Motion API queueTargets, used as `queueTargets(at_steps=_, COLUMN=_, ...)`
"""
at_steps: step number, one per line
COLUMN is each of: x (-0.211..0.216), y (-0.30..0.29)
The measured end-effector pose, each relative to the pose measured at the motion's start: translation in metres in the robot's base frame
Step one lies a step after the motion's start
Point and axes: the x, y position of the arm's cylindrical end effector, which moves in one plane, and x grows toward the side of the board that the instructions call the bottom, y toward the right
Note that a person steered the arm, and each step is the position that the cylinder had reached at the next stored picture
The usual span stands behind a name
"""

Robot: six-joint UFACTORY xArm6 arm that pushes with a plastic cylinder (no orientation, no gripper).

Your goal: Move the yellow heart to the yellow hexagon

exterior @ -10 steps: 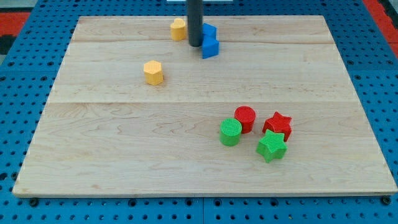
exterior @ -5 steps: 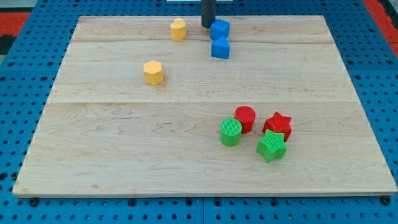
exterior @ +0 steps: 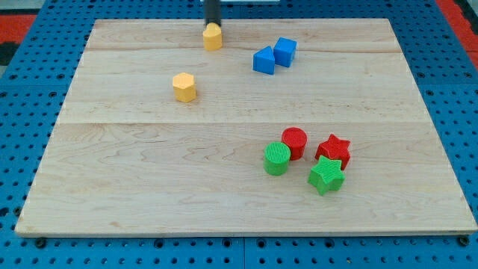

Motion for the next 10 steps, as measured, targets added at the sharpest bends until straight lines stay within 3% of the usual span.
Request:
queueTargets(at_steps=1, x=0.043, y=-0.014)
queueTargets(at_steps=3, x=0.009, y=-0.006)
queueTargets(at_steps=5, x=0.055, y=-0.001)
queueTargets(at_steps=6, x=0.032, y=0.01)
queueTargets(at_steps=9, x=0.075, y=0.025)
queueTargets(at_steps=10, x=0.071, y=0.048)
